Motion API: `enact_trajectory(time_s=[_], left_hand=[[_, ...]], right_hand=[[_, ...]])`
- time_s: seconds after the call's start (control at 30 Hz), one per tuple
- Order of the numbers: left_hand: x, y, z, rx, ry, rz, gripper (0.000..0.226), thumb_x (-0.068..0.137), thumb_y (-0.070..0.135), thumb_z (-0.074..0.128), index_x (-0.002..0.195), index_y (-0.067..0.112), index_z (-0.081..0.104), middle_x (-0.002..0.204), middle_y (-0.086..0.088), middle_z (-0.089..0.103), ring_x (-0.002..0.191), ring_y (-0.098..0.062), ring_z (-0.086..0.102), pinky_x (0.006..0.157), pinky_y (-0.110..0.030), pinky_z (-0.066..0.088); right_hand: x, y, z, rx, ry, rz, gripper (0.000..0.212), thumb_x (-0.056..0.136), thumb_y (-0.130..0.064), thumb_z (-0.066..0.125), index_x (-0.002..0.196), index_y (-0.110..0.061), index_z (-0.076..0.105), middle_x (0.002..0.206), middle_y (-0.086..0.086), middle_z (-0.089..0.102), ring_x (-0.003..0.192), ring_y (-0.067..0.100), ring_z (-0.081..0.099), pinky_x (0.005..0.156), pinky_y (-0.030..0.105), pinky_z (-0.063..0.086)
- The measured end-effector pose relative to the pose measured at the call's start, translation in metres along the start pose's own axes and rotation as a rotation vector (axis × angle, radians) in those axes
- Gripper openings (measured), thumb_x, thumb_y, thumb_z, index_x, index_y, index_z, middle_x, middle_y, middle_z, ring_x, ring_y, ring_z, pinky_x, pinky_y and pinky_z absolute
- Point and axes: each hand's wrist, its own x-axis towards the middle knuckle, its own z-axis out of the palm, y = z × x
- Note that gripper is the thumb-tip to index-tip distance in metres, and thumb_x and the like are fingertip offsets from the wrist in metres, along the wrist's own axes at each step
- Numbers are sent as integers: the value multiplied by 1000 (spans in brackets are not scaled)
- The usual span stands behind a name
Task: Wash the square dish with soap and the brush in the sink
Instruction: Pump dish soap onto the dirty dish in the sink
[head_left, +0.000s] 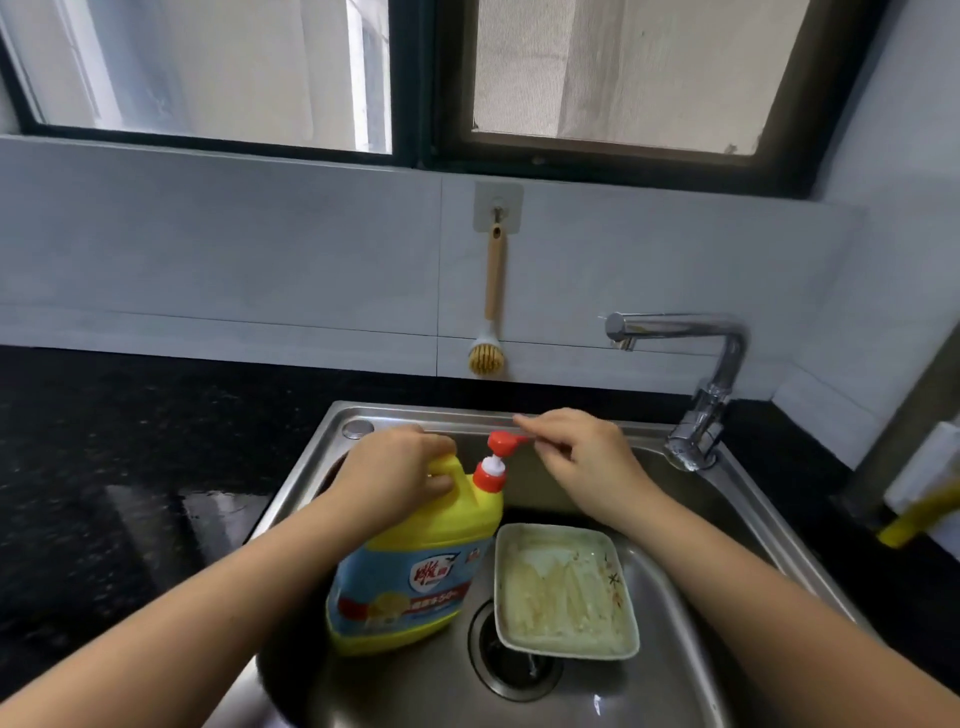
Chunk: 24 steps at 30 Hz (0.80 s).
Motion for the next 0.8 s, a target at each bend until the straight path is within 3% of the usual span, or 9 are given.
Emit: enact_trajectory(time_s=[0.13, 0.3, 0.5, 0.67, 0.8], left_hand=[[3, 5, 2, 82, -86, 58, 40, 91, 38, 50, 128, 27, 55, 115, -2, 59, 102, -19, 58, 80, -27, 46], [9, 21, 5, 159, -172, 123, 36, 91, 32, 49, 124, 22, 59, 114, -2, 59, 101, -19, 59, 82, -27, 49], [12, 29, 14, 168, -186, 120, 32, 89, 33, 51, 117, 24, 64, 111, -1, 65, 96, -17, 62, 80, -26, 53], [10, 32, 22, 177, -154, 124, 30, 85, 32, 51, 106, 21, 69, 103, -1, 69, 91, -17, 64, 76, -28, 53], [10, 37, 29, 188, -172, 129, 28, 84, 29, 50, 99, 20, 71, 91, 1, 68, 75, -16, 62, 65, -25, 52]], right_hand=[[2, 11, 3, -82, -170, 39, 38, 90, 1, 49, 122, -14, 64, 123, 2, 63, 117, 15, 54, 94, 9, 30], [4, 28, 1, -99, -416, 114, 47, 87, 3, 45, 122, -24, 64, 128, -3, 60, 121, 12, 50, 104, 23, 35], [-1, 42, 2, 15, -496, 197, 51, 86, 7, 44, 114, -27, 68, 119, -6, 66, 111, 5, 56, 101, 22, 42], [2, 47, 2, 50, -575, 244, 42, 88, 4, 50, 113, -24, 69, 111, -7, 67, 98, 1, 58, 85, 8, 42], [-4, 56, 6, 82, -600, 301, 42, 87, 5, 51, 111, -23, 70, 110, -3, 68, 104, 9, 61, 98, 29, 48]])
